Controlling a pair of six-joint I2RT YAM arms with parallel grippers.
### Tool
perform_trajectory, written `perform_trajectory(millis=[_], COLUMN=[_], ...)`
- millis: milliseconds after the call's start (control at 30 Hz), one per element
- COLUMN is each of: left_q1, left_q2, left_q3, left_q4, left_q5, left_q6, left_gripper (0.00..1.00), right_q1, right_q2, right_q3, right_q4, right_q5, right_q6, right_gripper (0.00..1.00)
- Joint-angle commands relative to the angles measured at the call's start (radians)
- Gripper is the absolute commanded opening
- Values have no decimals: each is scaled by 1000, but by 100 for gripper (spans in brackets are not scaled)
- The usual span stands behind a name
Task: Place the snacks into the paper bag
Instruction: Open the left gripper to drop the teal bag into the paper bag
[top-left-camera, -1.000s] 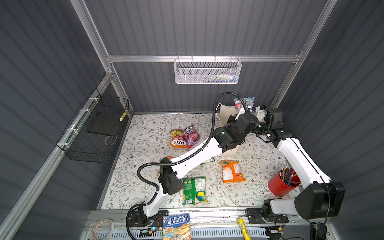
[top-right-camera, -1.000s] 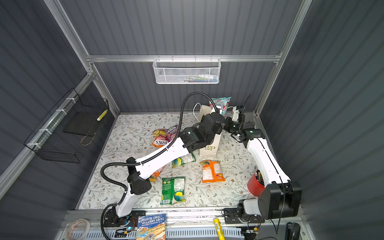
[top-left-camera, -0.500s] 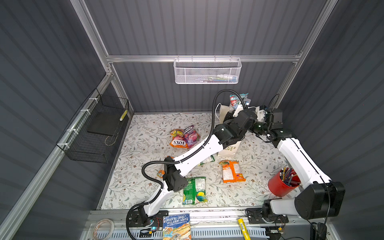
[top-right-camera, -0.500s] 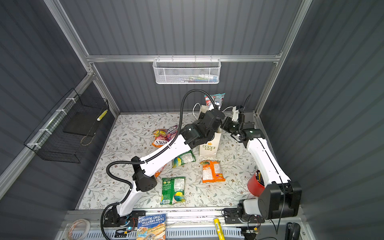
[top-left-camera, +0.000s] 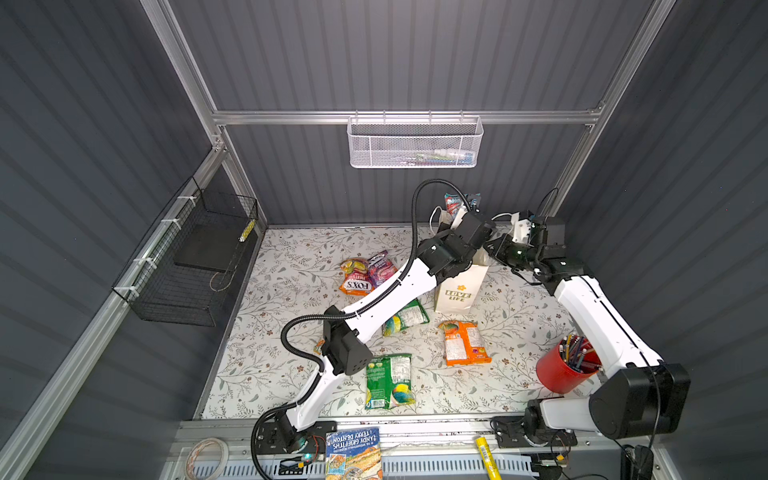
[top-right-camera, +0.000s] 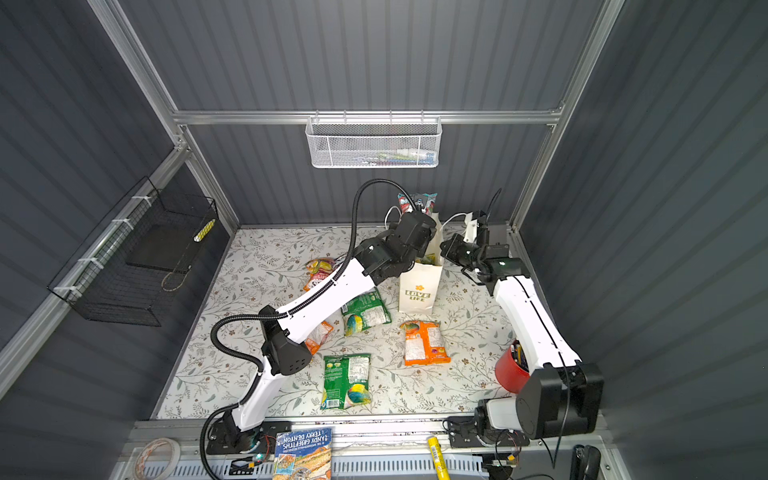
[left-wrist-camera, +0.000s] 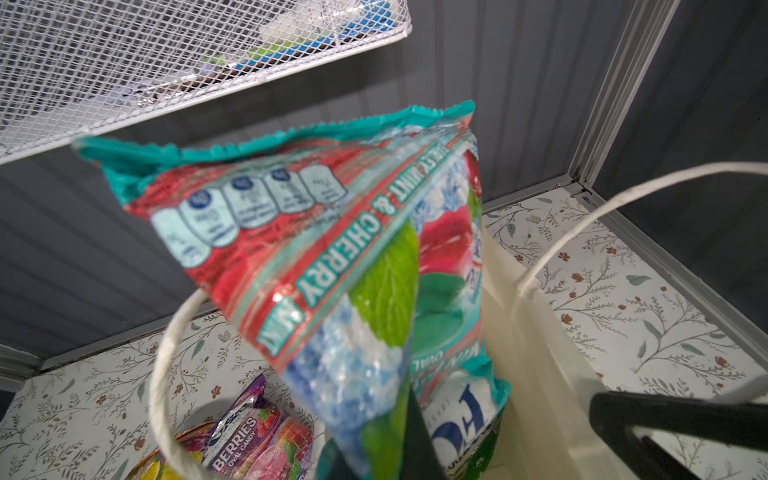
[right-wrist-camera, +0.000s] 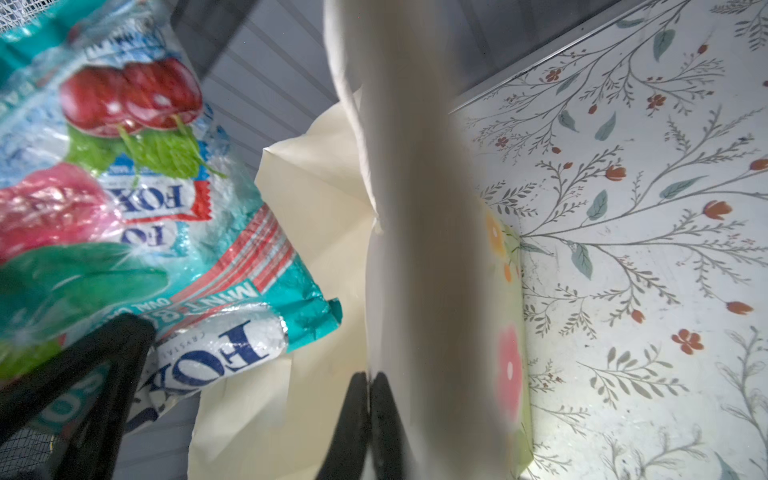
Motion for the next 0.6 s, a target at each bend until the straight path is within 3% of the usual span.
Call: perform_trajectory(millis=[0,400,567], left_q1=[-7,-16,-21], left_q2=[1,8,-13], left_q3=[-11,-7,-37], left_q4=[8,-23,-12], left_q5=[68,200,221], left_q6=[-39,-134,-148], left_gripper=[0,2,16], right_q1=[5,5,6], right_q2=[-4,2,2], right_q3=[18,18,17], right_q4=[26,32,32], right_q5=[-21,-30,-31], right_q6=[-4,3,3], right_gripper=[0,0,0])
